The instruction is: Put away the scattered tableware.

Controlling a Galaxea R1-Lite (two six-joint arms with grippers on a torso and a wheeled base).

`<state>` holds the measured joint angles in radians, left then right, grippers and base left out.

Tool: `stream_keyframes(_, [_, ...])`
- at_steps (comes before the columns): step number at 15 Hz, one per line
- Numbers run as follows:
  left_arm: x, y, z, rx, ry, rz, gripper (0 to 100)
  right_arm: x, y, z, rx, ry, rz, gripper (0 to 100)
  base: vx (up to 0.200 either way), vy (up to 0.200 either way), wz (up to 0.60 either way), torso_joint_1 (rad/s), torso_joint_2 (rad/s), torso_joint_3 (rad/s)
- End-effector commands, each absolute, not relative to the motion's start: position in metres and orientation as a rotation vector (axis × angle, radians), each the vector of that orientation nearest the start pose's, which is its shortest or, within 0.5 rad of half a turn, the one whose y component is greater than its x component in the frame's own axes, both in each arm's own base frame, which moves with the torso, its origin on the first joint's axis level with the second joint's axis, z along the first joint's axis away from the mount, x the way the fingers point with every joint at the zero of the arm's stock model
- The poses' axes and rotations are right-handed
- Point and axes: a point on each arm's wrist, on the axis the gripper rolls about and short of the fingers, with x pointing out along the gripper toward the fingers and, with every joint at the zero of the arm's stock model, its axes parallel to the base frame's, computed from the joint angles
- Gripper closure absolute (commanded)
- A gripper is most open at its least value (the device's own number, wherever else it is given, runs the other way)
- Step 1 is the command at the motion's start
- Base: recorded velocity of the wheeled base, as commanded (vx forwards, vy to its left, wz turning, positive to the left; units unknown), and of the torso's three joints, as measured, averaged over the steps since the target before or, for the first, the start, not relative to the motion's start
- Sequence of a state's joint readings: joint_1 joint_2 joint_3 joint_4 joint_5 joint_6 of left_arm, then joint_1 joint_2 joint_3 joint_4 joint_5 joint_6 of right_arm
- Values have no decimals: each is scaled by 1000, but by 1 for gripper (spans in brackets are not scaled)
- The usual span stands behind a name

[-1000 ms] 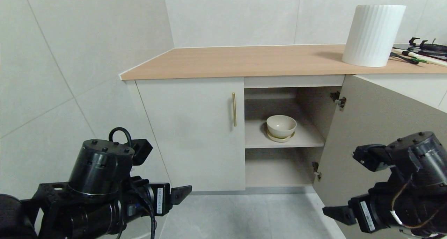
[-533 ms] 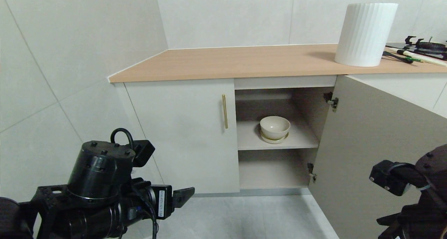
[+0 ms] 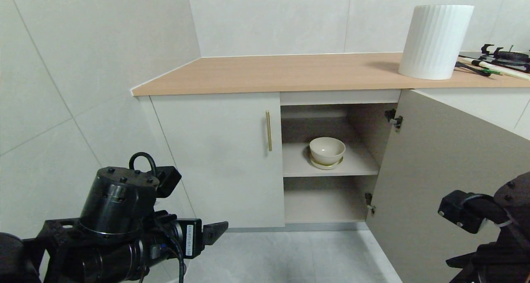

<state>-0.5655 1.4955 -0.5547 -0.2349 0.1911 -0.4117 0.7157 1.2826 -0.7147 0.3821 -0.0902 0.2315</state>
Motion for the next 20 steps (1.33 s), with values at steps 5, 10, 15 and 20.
stream_keyframes(5, [188, -114, 136, -128, 719, -212, 0, 116, 99, 172, -240, 979, 484, 0, 0, -160, 0, 1, -1, 1])
stream_keyframes(10, [188, -114, 136, -130, 720, -213, 0, 105, 88, 173, -324, 1027, 502, 0, 0, -200, 0, 4, 3, 1])
stream_keyframes(15, [188, -114, 135, -128, 721, -213, 0, 100, 81, 177, -346, 1004, 458, 0, 0, -160, 0, 0, 3, 2])
stream_keyframes(20, [187, -114, 136, -131, 717, -214, 0, 110, 63, 190, -306, 928, 233, 0, 0, 0, 0, 0, 0, 0])
